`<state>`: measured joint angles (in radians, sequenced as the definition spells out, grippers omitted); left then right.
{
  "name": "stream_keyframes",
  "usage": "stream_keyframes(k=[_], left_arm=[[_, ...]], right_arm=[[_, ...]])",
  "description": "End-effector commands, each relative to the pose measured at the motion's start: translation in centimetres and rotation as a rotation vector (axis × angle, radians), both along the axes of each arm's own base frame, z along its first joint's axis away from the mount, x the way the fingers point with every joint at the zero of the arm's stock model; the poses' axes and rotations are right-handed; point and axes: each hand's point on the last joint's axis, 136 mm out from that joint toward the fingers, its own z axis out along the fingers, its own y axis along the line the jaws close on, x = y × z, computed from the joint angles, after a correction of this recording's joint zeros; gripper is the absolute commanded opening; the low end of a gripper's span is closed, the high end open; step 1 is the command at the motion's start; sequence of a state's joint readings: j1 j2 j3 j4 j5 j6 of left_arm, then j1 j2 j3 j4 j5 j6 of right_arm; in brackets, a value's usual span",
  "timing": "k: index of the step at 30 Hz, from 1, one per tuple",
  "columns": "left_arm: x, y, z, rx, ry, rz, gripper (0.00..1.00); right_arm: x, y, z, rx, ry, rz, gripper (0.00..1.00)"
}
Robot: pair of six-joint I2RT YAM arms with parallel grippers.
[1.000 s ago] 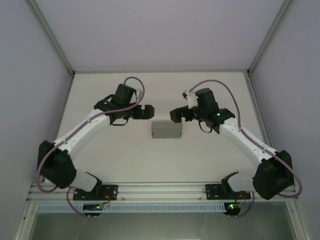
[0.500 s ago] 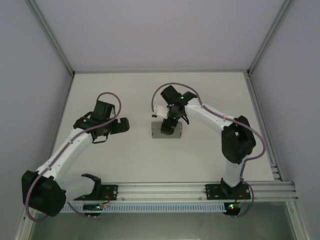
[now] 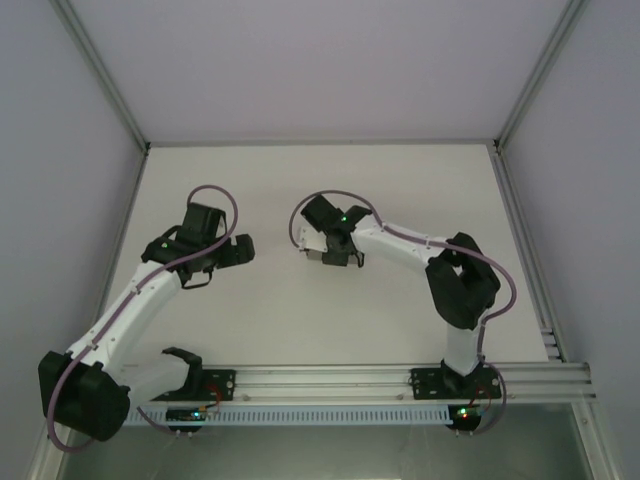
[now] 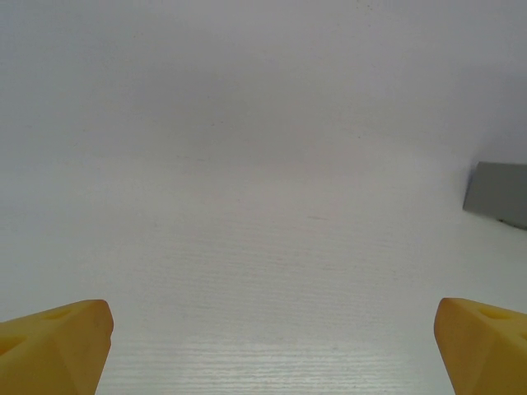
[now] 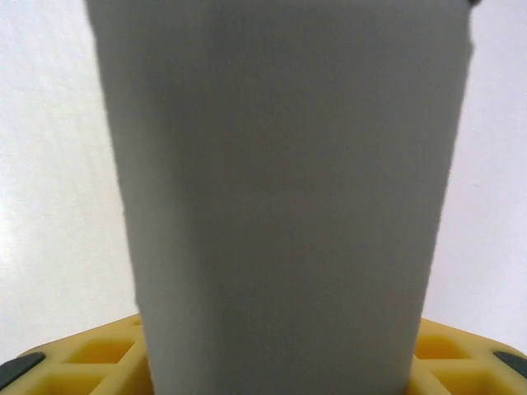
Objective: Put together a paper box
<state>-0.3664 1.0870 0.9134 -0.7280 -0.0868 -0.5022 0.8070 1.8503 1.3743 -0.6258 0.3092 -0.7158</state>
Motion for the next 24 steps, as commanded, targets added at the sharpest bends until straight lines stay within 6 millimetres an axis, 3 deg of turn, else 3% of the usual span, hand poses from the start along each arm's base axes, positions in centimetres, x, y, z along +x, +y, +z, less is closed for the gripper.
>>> stream_keyframes(k=[1,4,6,7,11,15,18,20,22,24], left_arm=[[-0.2,0.8,-0.3,0.026,0.013,0.026,1.0],[-0.2,0.9,-0.5,0.031,0.014,0.03,0.99],[-0.2,1.0,-0.6,0.037,0.016,0.033,0.99],[-0.1,1.0,-0.6,0.037,0.013,0.034,0.99],[0.2,1.1,-0.5,0.042,-0.002,0.035,1.0],[1.1,1.4,0.0,0.059,-0.049,0.042,1.0],[2.5,2.7,0.6,0.123,-0.135,0.08,1.0],[3.9,4.3,1.3,0.196,-0.224,0.133,1.0],[5.0,6.1,2.1,0.272,-0.317,0.166,1.0],[6.1,8.0,2.5,0.306,-0.411,0.219,1.0]], right_arm=[[1.3,-1.0,0.1,-0.088,-0.175,-0.028,0.55],[-1.0,-0.4,-0.1,-0.123,-0.2,0.035,0.62],[-2.8,0.1,0.0,-0.124,-0.194,0.057,0.72],[-4.4,-0.4,-0.8,-0.142,-0.159,0.063,0.78],[-8.2,-0.9,-0.9,-0.126,-0.076,0.048,0.99],[-10.1,-2.1,0.6,-0.075,-0.051,0.029,0.99],[-9.1,-3.3,3.0,0.07,-0.095,-0.044,0.99],[-7.3,-4.8,5.1,0.23,-0.143,-0.155,0.99],[-4.3,-8.0,7.2,0.412,-0.224,-0.353,0.99],[-1.5,-12.9,8.9,0.607,-0.332,-0.601,0.99]])
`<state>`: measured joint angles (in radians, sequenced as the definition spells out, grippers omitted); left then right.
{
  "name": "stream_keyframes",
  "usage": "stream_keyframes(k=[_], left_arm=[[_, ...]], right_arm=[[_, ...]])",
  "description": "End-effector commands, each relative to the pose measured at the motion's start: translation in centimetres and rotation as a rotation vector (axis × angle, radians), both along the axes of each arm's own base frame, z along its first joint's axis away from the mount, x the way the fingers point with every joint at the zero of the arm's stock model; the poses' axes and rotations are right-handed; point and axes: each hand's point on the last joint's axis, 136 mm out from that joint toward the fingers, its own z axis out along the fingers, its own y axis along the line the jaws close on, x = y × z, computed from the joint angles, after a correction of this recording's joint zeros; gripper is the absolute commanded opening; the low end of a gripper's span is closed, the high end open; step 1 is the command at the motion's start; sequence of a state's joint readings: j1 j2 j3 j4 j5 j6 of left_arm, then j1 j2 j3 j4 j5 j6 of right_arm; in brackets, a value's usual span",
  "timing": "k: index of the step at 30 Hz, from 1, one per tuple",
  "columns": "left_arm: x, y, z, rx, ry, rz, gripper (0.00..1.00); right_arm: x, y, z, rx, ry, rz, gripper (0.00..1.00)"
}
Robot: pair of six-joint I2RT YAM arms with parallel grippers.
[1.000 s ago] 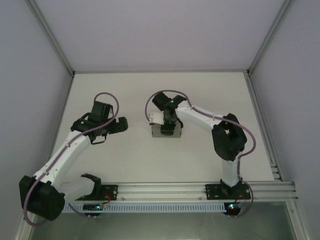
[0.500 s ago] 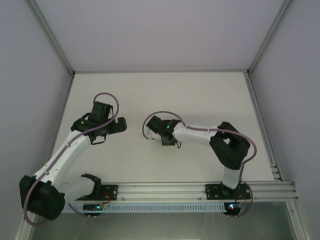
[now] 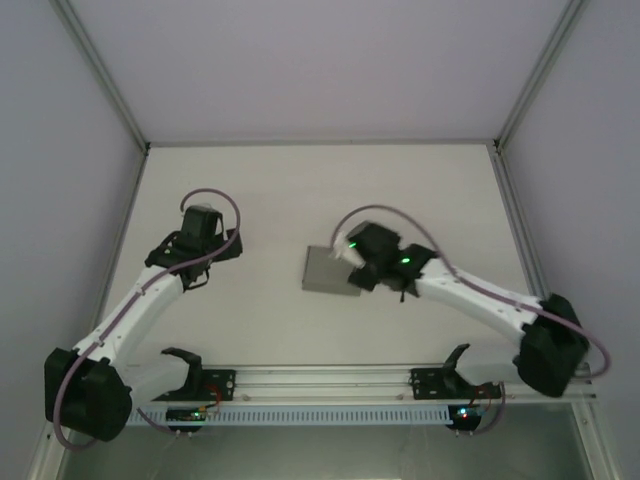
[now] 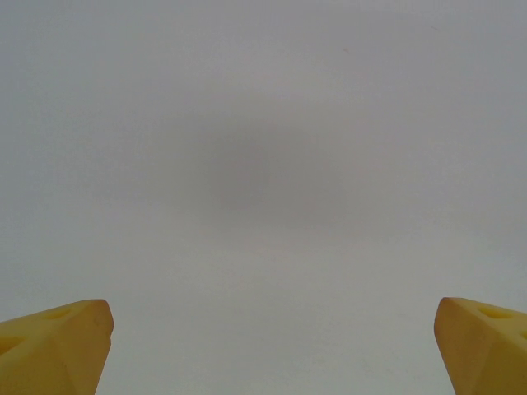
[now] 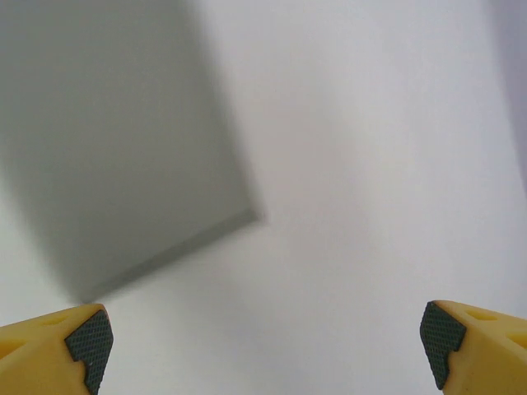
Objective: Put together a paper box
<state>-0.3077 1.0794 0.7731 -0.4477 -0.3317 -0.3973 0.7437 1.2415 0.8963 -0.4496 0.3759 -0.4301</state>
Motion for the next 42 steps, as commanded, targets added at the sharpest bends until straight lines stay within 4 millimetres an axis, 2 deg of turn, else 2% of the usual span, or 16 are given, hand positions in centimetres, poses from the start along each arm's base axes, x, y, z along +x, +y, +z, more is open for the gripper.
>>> stream_keyframes(k=[1,3,4,7,9,13,17,19,20,21,22,24,26,27,29,42], left_arm=[[2.7,3.9,3.0,0.102,-0.253,0.102,1.0],[3.3,4.9,3.0,0.115,-0.368,0.097,1.0],[3.5,5.4,3.0,0.133,-0.434,0.104,0.99],[3.8,5.7,2.3,0.196,-0.565,0.05,1.0],[4.1,5.8,0.9,0.222,-0.548,0.021,0.99],[4.3,6.5,-2.0,0.133,-0.543,0.044,1.0],[5.3,5.8,-2.2,0.141,-0.538,-0.043,0.99],[5.6,5.7,-2.6,0.144,-0.568,-0.08,0.99],[5.6,6.1,-3.2,0.13,-0.588,-0.063,0.99],[5.7,6.6,-4.3,0.116,-0.593,-0.039,1.0],[6.1,7.2,-3.9,0.129,-0.643,-0.015,0.99],[6.3,6.9,-5.1,0.085,-0.525,-0.038,0.99],[7.7,7.4,-5.4,0.089,-0.494,-0.018,1.0],[8.4,6.7,-5.3,0.105,-0.497,-0.058,1.0],[8.5,5.9,-5.8,0.093,-0.443,-0.104,1.0],[8.5,5.9,-5.7,0.096,-0.457,-0.102,1.0]], right_arm=[[3.9,-6.3,2.4,0.369,-0.151,-0.361,0.99],[4.7,-11.0,2.7,0.533,-0.236,-0.521,0.99],[4.8,-12.4,2.4,0.583,-0.26,-0.547,0.99],[5.0,-14.6,1.0,0.687,-0.323,-0.552,0.99],[5.1,-16.2,-0.4,0.699,-0.357,-0.59,0.99],[5.3,-16.5,-3.4,0.727,-0.33,-0.578,0.99],[6.4,-17.5,-4.1,0.804,-0.44,-0.581,0.99],[7.7,-17.8,-5.2,0.813,-0.436,-0.589,0.99],[8.3,-18.1,-6.5,0.809,-0.407,-0.61,0.99],[9.4,-18.3,-6.6,0.848,-0.416,-0.629,0.99],[9.8,-18.3,-6.4,0.847,-0.385,-0.636,0.99],[10.4,-19.0,-7.1,0.777,-0.298,-0.663,0.99],[10.3,-18.0,-7.5,0.782,-0.305,-0.661,0.99],[10.3,-18.2,-7.4,0.785,-0.315,-0.667,0.99],[10.3,-18.5,-7.3,0.783,-0.324,-0.676,0.99],[10.4,-18.6,-7.4,0.776,-0.325,-0.685,0.99]])
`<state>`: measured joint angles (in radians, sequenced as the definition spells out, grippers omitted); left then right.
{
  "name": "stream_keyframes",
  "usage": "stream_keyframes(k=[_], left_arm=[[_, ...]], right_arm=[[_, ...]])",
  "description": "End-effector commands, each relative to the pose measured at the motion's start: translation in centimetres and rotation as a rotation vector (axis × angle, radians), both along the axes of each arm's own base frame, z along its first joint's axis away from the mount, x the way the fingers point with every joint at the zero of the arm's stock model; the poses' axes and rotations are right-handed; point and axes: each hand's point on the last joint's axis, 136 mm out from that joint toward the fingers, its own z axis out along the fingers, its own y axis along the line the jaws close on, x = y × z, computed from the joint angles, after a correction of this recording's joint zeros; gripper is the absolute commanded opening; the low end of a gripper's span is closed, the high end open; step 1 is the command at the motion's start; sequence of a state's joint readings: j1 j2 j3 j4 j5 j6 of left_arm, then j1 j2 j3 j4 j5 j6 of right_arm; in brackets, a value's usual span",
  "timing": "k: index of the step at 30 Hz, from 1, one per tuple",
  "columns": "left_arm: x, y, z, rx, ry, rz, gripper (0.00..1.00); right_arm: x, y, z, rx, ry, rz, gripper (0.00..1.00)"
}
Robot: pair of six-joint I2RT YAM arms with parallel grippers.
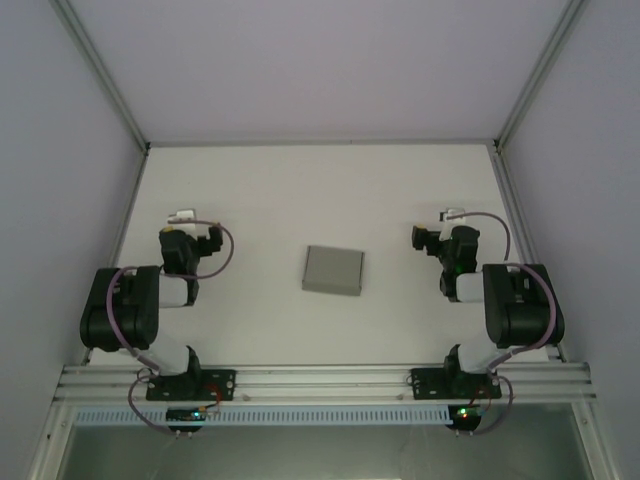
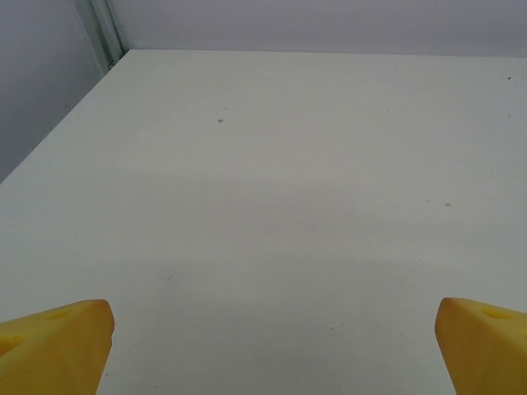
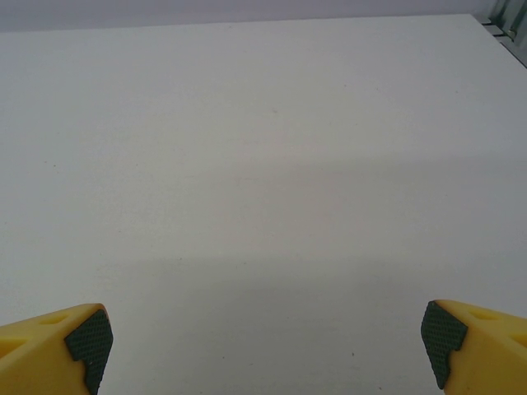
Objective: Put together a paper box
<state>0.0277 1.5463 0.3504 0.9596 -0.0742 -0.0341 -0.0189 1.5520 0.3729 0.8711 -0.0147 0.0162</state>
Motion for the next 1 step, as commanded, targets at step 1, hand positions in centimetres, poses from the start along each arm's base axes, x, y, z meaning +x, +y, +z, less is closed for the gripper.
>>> stream_keyframes(k=[1], left_arm=[[0.11,-0.33,0.25,0.003,-0.004,-0.019,1.0]], right_arm=[[0.14,-0.03,0.28,0.012,-0.01,-0.011,0.99]])
